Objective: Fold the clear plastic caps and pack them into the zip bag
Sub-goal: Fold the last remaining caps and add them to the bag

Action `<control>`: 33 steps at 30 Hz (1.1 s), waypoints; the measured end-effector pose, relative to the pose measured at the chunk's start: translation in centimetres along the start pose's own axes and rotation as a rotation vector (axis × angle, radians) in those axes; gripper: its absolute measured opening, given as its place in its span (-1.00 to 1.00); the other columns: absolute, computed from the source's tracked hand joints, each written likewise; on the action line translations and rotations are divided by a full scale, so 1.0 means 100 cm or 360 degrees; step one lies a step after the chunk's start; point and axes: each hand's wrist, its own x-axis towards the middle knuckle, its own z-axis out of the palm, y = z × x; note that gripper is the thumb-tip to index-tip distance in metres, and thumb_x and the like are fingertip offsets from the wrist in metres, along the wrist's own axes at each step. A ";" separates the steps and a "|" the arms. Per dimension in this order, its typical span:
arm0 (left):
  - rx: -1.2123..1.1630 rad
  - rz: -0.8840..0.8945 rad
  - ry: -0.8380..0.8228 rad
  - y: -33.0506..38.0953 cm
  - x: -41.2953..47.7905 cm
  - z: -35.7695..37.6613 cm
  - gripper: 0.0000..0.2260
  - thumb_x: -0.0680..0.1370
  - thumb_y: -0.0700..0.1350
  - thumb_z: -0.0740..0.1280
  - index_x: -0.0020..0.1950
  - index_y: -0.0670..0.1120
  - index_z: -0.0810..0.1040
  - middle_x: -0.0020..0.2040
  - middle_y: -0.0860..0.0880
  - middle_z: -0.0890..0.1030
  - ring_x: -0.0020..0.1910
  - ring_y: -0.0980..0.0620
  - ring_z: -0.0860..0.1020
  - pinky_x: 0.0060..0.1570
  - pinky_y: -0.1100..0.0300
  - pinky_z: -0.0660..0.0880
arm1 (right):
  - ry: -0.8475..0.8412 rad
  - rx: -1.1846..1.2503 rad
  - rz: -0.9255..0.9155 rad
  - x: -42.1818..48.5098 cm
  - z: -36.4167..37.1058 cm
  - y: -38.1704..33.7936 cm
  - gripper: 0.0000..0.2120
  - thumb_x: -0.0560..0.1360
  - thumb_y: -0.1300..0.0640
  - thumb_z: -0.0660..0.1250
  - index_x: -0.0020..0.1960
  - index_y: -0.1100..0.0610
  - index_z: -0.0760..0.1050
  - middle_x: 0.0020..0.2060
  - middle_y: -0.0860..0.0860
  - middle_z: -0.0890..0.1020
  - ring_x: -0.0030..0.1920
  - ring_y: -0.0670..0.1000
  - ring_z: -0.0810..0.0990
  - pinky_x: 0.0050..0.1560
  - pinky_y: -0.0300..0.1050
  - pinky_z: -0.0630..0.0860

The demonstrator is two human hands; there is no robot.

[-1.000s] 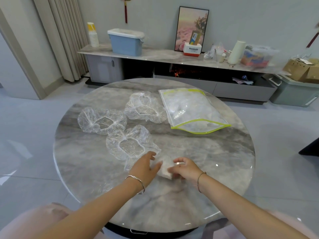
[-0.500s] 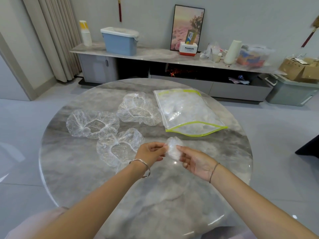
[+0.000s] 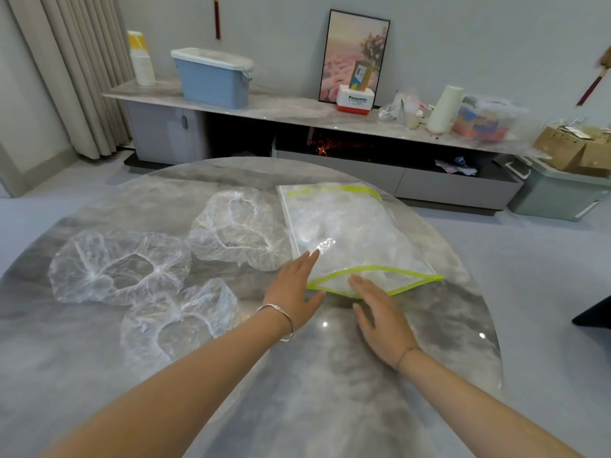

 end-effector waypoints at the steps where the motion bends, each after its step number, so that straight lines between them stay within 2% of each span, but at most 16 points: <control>1: 0.0092 0.0008 -0.0024 -0.002 0.010 0.004 -0.36 0.58 0.05 0.23 0.54 0.09 -0.07 0.54 0.06 0.04 0.51 0.02 0.04 0.46 0.15 0.06 | -0.0077 -0.0078 -0.0062 0.006 0.007 0.005 -0.54 0.57 0.01 0.06 0.44 0.12 0.32 0.40 -0.11 0.29 0.41 -0.28 0.10 0.42 -0.42 -0.06; 5: 0.0331 0.0017 -0.0090 -0.004 0.037 0.012 -0.46 0.63 -0.02 0.12 0.55 0.07 -0.05 0.55 0.06 -0.02 0.52 0.01 0.02 0.44 0.15 0.08 | -0.0345 -0.0242 -0.0052 0.025 0.025 0.012 -0.30 0.47 -0.19 -0.28 0.53 0.07 0.08 0.50 -0.06 0.14 0.45 -0.23 -0.06 0.40 -0.39 -0.29; 8: 0.0336 -0.0002 -0.0121 -0.005 0.049 0.012 -0.58 0.66 -0.08 0.04 0.53 0.06 0.10 0.53 0.04 0.12 0.48 0.00 0.16 0.39 0.15 0.17 | -0.0435 -0.0337 0.0057 0.048 0.031 0.012 -0.26 0.44 -0.23 -0.34 0.54 0.05 0.04 0.53 -0.04 0.10 0.51 -0.12 -0.01 0.43 -0.25 -0.23; 10: 0.0338 0.0002 -0.0125 -0.003 0.052 0.010 -0.60 0.67 -0.08 0.01 0.51 0.08 0.13 0.52 0.03 0.17 0.45 -0.02 0.21 0.36 0.12 0.23 | -0.0416 -0.0318 0.0180 0.064 0.031 0.010 -0.24 0.44 -0.23 -0.30 0.52 0.07 0.13 0.51 -0.01 0.18 0.50 -0.03 0.08 0.43 -0.13 -0.08; 13: 0.0360 -0.0024 -0.0142 -0.003 0.052 0.007 -0.60 0.67 -0.05 0.01 0.52 0.09 0.10 0.53 0.01 0.16 0.45 -0.04 0.20 0.35 0.08 0.26 | -0.0445 -0.0349 0.0275 0.081 0.031 0.007 -0.34 0.50 -0.22 -0.19 0.49 0.04 0.20 0.51 0.01 0.19 0.51 0.01 0.05 0.44 -0.05 -0.01; 15: 0.0413 -0.0057 -0.0139 -0.004 0.050 0.003 -0.56 0.66 -0.01 0.03 0.53 0.08 0.05 0.53 -0.01 0.13 0.47 -0.04 0.16 0.39 0.08 0.19 | -0.0470 -0.0454 0.0253 0.082 0.030 0.007 -0.41 0.53 -0.19 -0.12 0.51 -0.01 0.15 0.53 -0.02 0.13 0.52 0.04 0.00 0.47 -0.01 -0.06; 19: 0.0597 -0.0029 -0.0097 -0.005 0.027 -0.012 -0.45 0.62 0.09 0.09 0.54 0.07 -0.09 0.55 -0.01 0.02 0.52 -0.05 0.01 0.47 0.07 -0.04 | -0.0569 -0.0472 0.0120 0.059 0.021 0.005 -0.34 0.47 -0.31 -0.16 0.53 -0.13 0.00 0.54 -0.13 -0.05 0.53 0.05 -0.16 0.49 0.09 -0.19; 21: 0.0698 -0.0021 -0.0065 -0.007 0.008 -0.024 -0.43 0.61 0.13 0.06 0.54 0.07 -0.13 0.56 0.00 -0.03 0.52 -0.05 -0.05 0.48 0.05 -0.11 | -0.0622 -0.0448 0.0100 0.045 0.012 0.003 -0.45 0.58 -0.22 -0.02 0.52 -0.20 -0.08 0.53 -0.16 -0.11 0.53 0.02 -0.23 0.48 0.06 -0.22; 24: 0.0769 -0.0238 -0.0138 -0.020 -0.029 -0.041 -0.36 0.59 0.22 0.03 0.54 0.03 -0.20 0.56 -0.01 -0.13 0.53 -0.07 -0.14 0.48 -0.01 -0.16 | -0.0622 -0.0461 0.0032 0.025 -0.005 -0.008 -0.43 0.61 -0.09 0.11 0.52 -0.16 -0.08 0.52 -0.18 -0.18 0.53 0.05 -0.18 0.49 -0.01 -0.11; 27: 0.0908 -0.0580 -0.0261 -0.037 -0.076 -0.050 -0.26 0.54 0.34 -0.03 0.53 -0.04 -0.23 0.55 -0.06 -0.13 0.52 -0.12 -0.13 0.47 -0.13 -0.10 | -0.0564 -0.0299 0.0030 0.011 -0.018 -0.025 -0.43 0.60 -0.03 0.17 0.53 -0.09 0.03 0.47 -0.29 -0.15 0.52 -0.04 0.04 0.43 -0.14 0.13; 29: 0.1001 -0.0771 -0.0342 -0.043 -0.102 -0.053 -0.20 0.50 0.40 -0.08 0.52 -0.07 -0.26 0.55 -0.09 -0.12 0.52 -0.15 -0.11 0.44 -0.18 -0.07 | -0.0547 -0.0243 0.0028 0.004 -0.026 -0.039 -0.44 0.59 0.01 0.20 0.52 -0.10 0.06 0.44 -0.34 -0.13 0.49 -0.08 0.14 0.34 -0.15 0.28; 33: 0.0790 -0.0974 -0.0469 -0.044 -0.132 -0.054 -0.16 0.46 0.45 -0.09 0.51 -0.03 -0.34 0.55 -0.10 -0.20 0.52 -0.16 -0.13 0.42 -0.20 -0.12 | -0.0562 -0.0092 -0.0083 -0.013 -0.031 -0.075 -0.39 0.56 0.06 0.24 0.51 -0.15 0.05 0.44 -0.35 -0.08 0.48 -0.16 0.13 0.35 -0.17 0.28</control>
